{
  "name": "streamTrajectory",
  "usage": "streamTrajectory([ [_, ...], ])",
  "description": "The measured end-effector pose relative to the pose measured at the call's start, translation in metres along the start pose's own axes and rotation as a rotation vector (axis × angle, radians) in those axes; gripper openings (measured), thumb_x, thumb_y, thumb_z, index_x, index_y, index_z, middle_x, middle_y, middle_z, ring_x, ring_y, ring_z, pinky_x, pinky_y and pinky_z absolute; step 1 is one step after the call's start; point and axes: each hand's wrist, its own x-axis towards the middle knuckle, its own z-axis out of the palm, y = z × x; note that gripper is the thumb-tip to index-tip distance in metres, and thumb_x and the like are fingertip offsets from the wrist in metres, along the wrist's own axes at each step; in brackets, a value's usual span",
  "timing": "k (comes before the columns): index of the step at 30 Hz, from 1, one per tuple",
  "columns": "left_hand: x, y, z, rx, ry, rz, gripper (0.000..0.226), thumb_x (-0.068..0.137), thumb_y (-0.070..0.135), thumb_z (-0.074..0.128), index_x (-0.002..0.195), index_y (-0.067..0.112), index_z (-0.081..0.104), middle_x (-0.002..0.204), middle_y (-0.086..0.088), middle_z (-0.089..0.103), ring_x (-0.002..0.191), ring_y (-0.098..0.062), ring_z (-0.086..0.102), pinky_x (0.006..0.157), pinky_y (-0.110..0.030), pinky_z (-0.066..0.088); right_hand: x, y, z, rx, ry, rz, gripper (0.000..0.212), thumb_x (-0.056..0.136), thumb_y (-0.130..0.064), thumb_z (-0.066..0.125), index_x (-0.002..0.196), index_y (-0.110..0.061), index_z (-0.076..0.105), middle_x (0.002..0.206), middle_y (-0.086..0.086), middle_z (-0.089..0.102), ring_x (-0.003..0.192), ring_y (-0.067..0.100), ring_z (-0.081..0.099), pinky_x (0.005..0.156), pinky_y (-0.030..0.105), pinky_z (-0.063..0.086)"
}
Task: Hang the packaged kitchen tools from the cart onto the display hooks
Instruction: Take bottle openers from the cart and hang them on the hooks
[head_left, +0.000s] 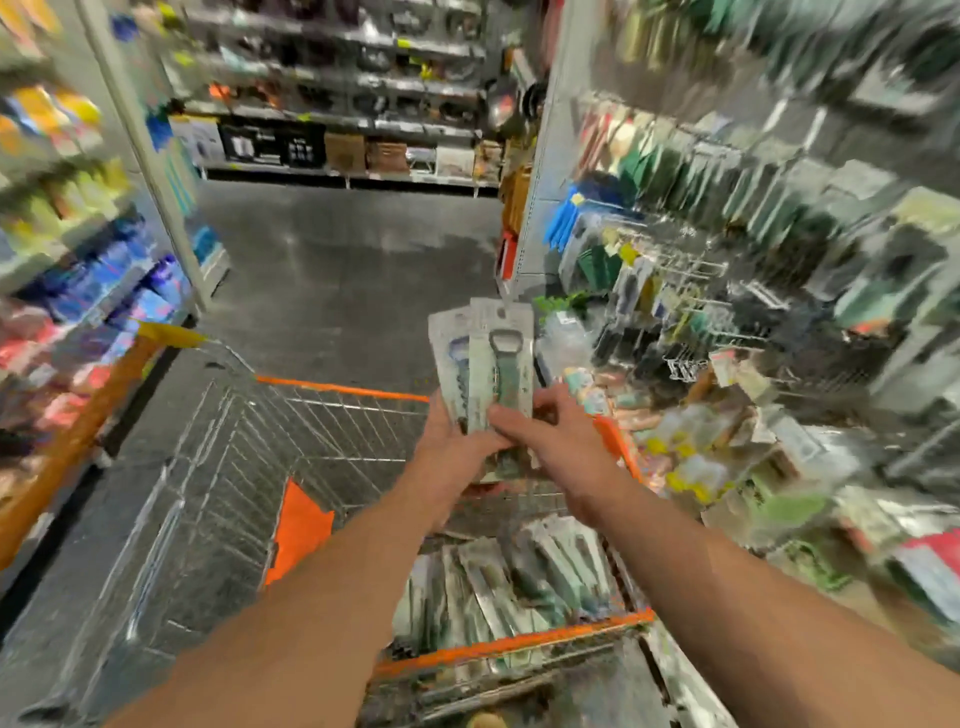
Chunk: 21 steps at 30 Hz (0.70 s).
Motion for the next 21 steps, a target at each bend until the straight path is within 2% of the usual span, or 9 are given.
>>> streamTrajectory([
  [2, -0.011, 0.023, 0.027, 0.025, -0.067, 0.086, 0.060, 0.086, 0.000, 0.080, 0.127, 0.033, 0.051, 0.109, 0.000, 0.077, 0.087, -0.014, 0.077, 0.062, -0.038, 0.063, -0.023, -0.022, -0.026, -0.046, 0.034, -0.054, 0.034, 0.077, -0.035, 0.088, 0.096, -0.019, 0.065, 0.085, -0.002, 0.076, 0.083, 0.024, 0.075, 0.073, 0.043, 0.063],
  [4, -0.023, 0.044, 0.059, 0.069, -0.143, 0.155, 0.066, 0.081, -0.007, 0.079, 0.129, 0.026, 0.049, 0.112, -0.006, 0.075, 0.083, -0.015, 0.075, 0.057, -0.034, 0.062, -0.048, -0.048, -0.056, -0.076, 0.113, -0.119, 0.025, 0.081, -0.027, 0.086, 0.092, -0.021, 0.064, 0.078, -0.007, 0.074, 0.079, 0.023, 0.074, 0.067, 0.040, 0.060],
  [7, -0.045, 0.074, 0.112, 0.107, -0.300, 0.225, 0.081, 0.060, 0.007, 0.086, 0.135, 0.013, 0.057, 0.115, -0.013, 0.078, 0.101, -0.028, 0.077, 0.082, -0.049, 0.065, -0.085, -0.082, -0.101, -0.146, 0.252, -0.182, 0.030, 0.077, -0.037, 0.087, 0.092, -0.024, 0.064, 0.079, -0.010, 0.072, 0.074, 0.010, 0.070, 0.064, 0.027, 0.054],
  [9, -0.061, 0.089, 0.146, 0.113, -0.427, 0.233, 0.080, 0.055, 0.013, 0.087, 0.132, 0.011, 0.064, 0.112, -0.014, 0.079, 0.105, -0.034, 0.076, 0.087, -0.051, 0.064, -0.115, -0.099, -0.132, -0.157, 0.335, -0.193, 0.049, 0.068, -0.048, 0.085, 0.102, -0.017, 0.070, 0.092, 0.000, 0.077, 0.085, 0.018, 0.075, 0.074, 0.039, 0.062],
  [11, -0.080, 0.102, 0.178, 0.104, -0.551, 0.199, 0.068, 0.067, 0.008, 0.085, 0.131, 0.016, 0.063, 0.111, -0.013, 0.079, 0.101, -0.035, 0.077, 0.078, -0.050, 0.064, -0.149, -0.114, -0.161, -0.139, 0.409, -0.202, 0.050, 0.073, -0.044, 0.082, 0.110, -0.012, 0.072, 0.098, 0.007, 0.079, 0.089, 0.025, 0.076, 0.080, 0.045, 0.064],
  [13, -0.100, 0.111, 0.207, 0.084, -0.646, 0.190, 0.058, 0.079, 0.008, 0.083, 0.131, 0.022, 0.060, 0.107, -0.006, 0.080, 0.091, -0.025, 0.079, 0.065, -0.043, 0.062, -0.182, -0.124, -0.190, -0.113, 0.472, -0.204, 0.044, 0.081, -0.035, 0.082, 0.114, -0.008, 0.070, 0.099, 0.009, 0.079, 0.090, 0.026, 0.076, 0.082, 0.045, 0.063],
  [15, -0.120, 0.119, 0.236, 0.055, -0.694, 0.195, 0.050, 0.086, 0.009, 0.080, 0.128, 0.024, 0.058, 0.102, -0.002, 0.081, 0.084, -0.021, 0.079, 0.060, -0.039, 0.060, -0.216, -0.133, -0.216, -0.106, 0.561, -0.213, 0.053, 0.075, -0.043, 0.084, 0.114, -0.010, 0.066, 0.101, 0.010, 0.078, 0.093, 0.029, 0.076, 0.087, 0.053, 0.061],
  [18, -0.152, 0.126, 0.278, 0.043, -0.764, 0.204, 0.046, 0.088, 0.012, 0.080, 0.126, 0.021, 0.056, 0.104, -0.009, 0.078, 0.073, -0.020, 0.075, 0.051, -0.032, 0.056, -0.267, -0.142, -0.246, -0.169, 0.671, -0.230, 0.048, 0.084, -0.044, 0.080, 0.118, -0.017, 0.060, 0.105, 0.005, 0.076, 0.091, 0.017, 0.076, 0.086, 0.043, 0.063],
  [21, -0.186, 0.122, 0.319, 0.043, -0.842, 0.232, 0.045, 0.087, 0.016, 0.083, 0.122, 0.024, 0.056, 0.109, -0.008, 0.078, 0.076, -0.019, 0.076, 0.048, -0.030, 0.054, -0.324, -0.148, -0.269, -0.259, 0.778, -0.230, 0.047, 0.087, -0.048, 0.076, 0.124, -0.028, 0.054, 0.112, -0.003, 0.074, 0.095, 0.015, 0.075, 0.087, 0.043, 0.062],
])
